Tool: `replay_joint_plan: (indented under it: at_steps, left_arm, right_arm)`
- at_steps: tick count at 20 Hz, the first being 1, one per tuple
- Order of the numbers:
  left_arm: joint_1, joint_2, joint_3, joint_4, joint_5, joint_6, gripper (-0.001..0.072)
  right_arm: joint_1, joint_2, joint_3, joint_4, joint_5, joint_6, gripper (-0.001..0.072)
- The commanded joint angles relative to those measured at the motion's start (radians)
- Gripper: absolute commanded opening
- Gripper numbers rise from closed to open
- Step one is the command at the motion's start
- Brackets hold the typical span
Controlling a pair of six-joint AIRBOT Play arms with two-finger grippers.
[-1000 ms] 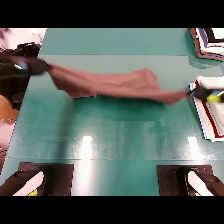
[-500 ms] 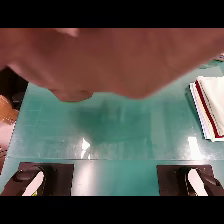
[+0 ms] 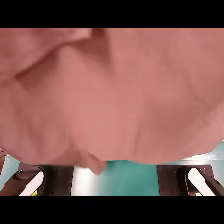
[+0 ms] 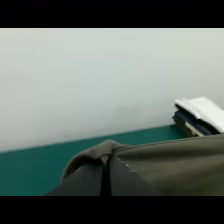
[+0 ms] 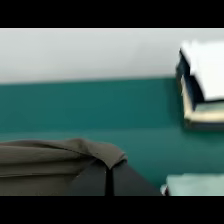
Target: Fold the shirts.
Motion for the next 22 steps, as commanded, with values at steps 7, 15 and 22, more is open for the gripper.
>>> replay_joint_plan:
  at_steps: [7,15,22]
  left_arm:
    - [0.001,-0.419,-0.415,-0.022,-0.097,-0.001,0.0024]
    - [0.001,-0.686,-0.457,-0.091,0.248,0.047,0.0024]
    - [-0.011,-0.685,-0.554,-0.014,0.039,0.067,0.0024]
  right_arm:
    - [0.180,-0.352,-0.492,-0.007,-0.002,-0.011,0.0015]
    - [0.349,-0.619,-0.439,-0.006,-0.409,-0.020,0.0015]
    - [0.384,-0.624,-0.428,-0.216,-0.252,-0.043,0.0015]
